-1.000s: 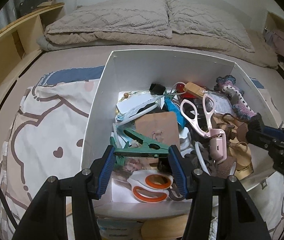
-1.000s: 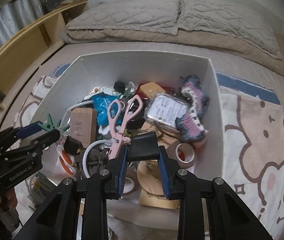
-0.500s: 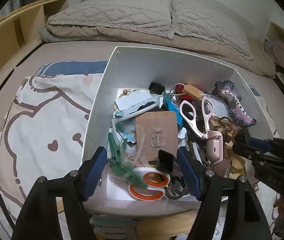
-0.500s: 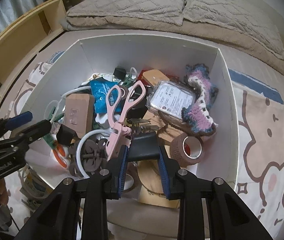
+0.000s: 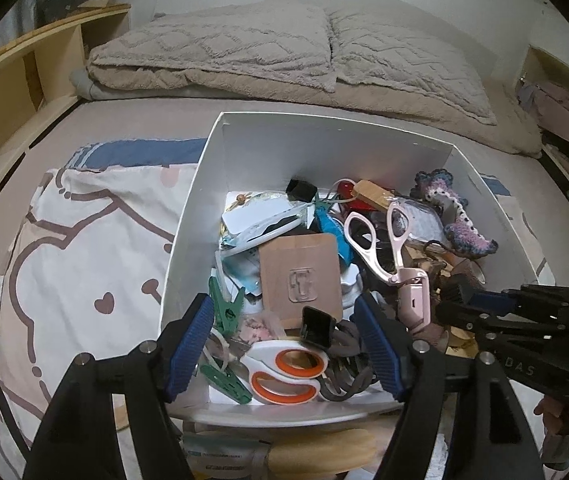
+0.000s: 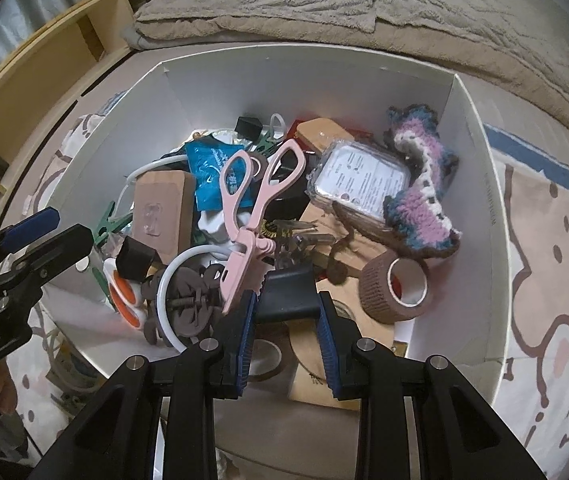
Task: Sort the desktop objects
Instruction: 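Lower the black block into the white box and open the right tool, then lift both open tools up and away from the white box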
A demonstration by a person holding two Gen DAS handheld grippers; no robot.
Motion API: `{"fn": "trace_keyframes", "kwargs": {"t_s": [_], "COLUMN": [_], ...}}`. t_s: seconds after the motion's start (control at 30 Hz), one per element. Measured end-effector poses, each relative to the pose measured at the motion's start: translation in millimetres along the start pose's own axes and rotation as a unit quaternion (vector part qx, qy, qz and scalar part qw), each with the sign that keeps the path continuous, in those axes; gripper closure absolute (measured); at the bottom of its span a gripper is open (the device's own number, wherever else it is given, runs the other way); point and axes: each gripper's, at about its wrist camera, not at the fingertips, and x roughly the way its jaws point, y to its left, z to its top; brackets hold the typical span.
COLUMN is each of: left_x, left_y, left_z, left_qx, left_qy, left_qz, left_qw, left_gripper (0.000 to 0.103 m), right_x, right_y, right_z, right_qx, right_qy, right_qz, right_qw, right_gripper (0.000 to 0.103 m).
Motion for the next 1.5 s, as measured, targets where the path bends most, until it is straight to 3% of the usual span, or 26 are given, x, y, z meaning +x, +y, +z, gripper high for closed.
{"fn": "trace_keyframes", "kwargs": {"t_s": [0.43, 0.8, 0.83, 0.87, 0.9, 1.07, 1.1, 1.17, 1.3, 1.37, 1.5], "left_x": [-5.0, -8.7, -9.2, -9.8, -10.6, -13.9, -14.3, -16.4, -21.9, -24.0, -26.2], "left_y": [-1.6, -3.6, -4.0, -4.5, -5.4, -8.2, -8.8, -10.3, -14.6, -16.0, -15.7], "left_z": [-0.6, -1.2, -1.6, -1.8, -2.1, -2.4, -2.7, -3.8, -5.0, -5.1, -5.2], "left_qx": [0.005, 0.000, 0.002, 0.004, 0.007, 0.014, 0.015, 0.020, 0.031, 0.033, 0.032], "left_qy": [-0.012, -0.012, -0.012, -0.013, -0.014, -0.019, -0.020, -0.028, -0.043, -0.045, -0.044], "left_qz": [0.000, 0.005, 0.006, 0.006, 0.007, 0.005, 0.004, 0.005, 0.012, 0.011, 0.009], "left_qw": [0.9999, 0.9999, 0.9999, 0.9999, 0.9999, 0.9997, 0.9997, 0.9994, 0.9985, 0.9984, 0.9985], "left_gripper": [0.026, 0.025, 0.025, 0.025, 0.024, 0.023, 0.022, 0.021, 0.012, 0.005, 0.001], "right_x": [-5.1, -23.0, -24.6, -25.8, -26.7, -31.5, -32.3, -35.0, -41.7, -44.2, -47.6], "right_y": [1.5, -8.9, -10.0, -10.7, -11.7, -14.0, -14.0, -14.2, -12.0, -13.6, -18.9], "right_z": [0.2, 0.8, 1.1, 1.1, 1.0, 0.9, 0.5, -1.1, -4.0, -5.0, -6.2], "right_qx": [0.005, 0.039, 0.042, 0.045, 0.047, 0.044, 0.044, 0.045, 0.038, 0.043, 0.064], "right_qy": [-0.006, -0.048, -0.053, -0.056, -0.059, -0.070, -0.072, -0.083, -0.101, -0.108, -0.110], "right_qz": [0.018, 0.032, 0.030, 0.028, 0.025, 0.025, 0.026, 0.026, 0.008, 0.003, 0.002], "right_qw": [1.000, 0.998, 0.997, 0.997, 0.997, 0.996, 0.996, 0.995, 0.994, 0.993, 0.992], "right_gripper": [0.073, 0.072, 0.065, 0.052, 0.047, 0.042, 0.039, 0.023, 0.014, 0.002, 0.000]}}
